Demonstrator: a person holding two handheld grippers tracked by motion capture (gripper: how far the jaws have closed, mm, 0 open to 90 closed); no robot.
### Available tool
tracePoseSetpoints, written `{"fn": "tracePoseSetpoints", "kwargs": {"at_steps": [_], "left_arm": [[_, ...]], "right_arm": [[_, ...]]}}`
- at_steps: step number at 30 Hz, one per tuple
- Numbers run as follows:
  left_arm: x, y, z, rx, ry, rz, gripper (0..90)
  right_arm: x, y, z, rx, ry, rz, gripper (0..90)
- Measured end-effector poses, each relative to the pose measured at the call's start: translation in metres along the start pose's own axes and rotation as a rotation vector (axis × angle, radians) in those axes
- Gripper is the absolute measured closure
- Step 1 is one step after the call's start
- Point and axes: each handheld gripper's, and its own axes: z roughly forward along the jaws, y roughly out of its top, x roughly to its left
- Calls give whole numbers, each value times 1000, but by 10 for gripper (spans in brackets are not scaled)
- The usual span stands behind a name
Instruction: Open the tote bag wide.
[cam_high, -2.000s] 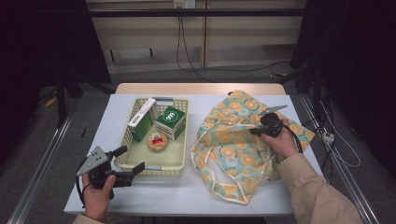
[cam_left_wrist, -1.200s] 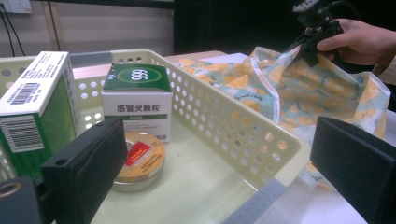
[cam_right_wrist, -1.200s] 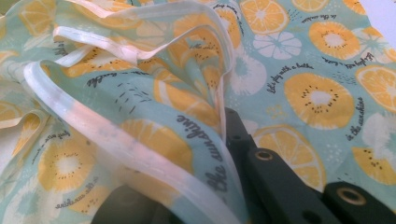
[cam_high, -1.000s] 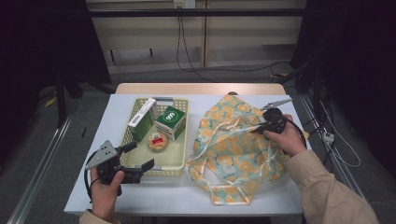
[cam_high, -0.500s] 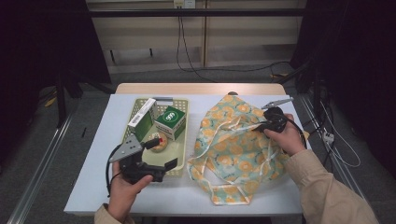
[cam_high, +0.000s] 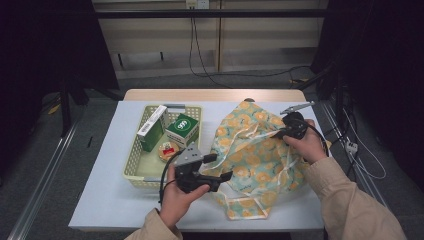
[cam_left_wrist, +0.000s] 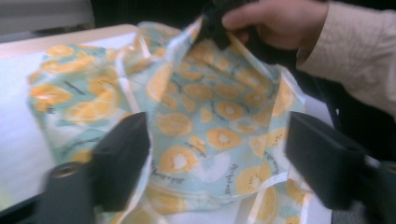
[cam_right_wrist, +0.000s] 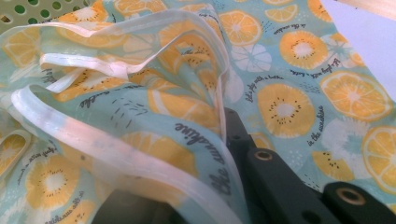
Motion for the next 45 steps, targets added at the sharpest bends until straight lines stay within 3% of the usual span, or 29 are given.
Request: {"fn": "tracePoseSetpoints", "kwargs": {"at_steps": [4,7,11,19,22,29,34,45], "left_arm": [[-5,-8,27,60,0,8,550],[-8,-16,45,111,-4,15,656],[-7,-28,64,183,35,22,765],[-2,-44,79,316,94,28,822],[0,-45,80,317,101,-1,857],[-3,-43,80,350,109,37,884],[-7,-40,81,377,144,47,896],[-5,-39,82,382,127,38,900]], "right_arm": [[1,4,-1,-5,-2,3,894],[3,6,1,-3,2,-3,894],[5,7,4,6,2,-9,894],[5,11,4,4,12,-15,894],[5,13,3,3,11,-18,895],[3,23,-11,-6,-5,-19,895],[0,34,-28,-39,-28,-20,895],[-6,38,-50,-82,-39,1,895]]}}
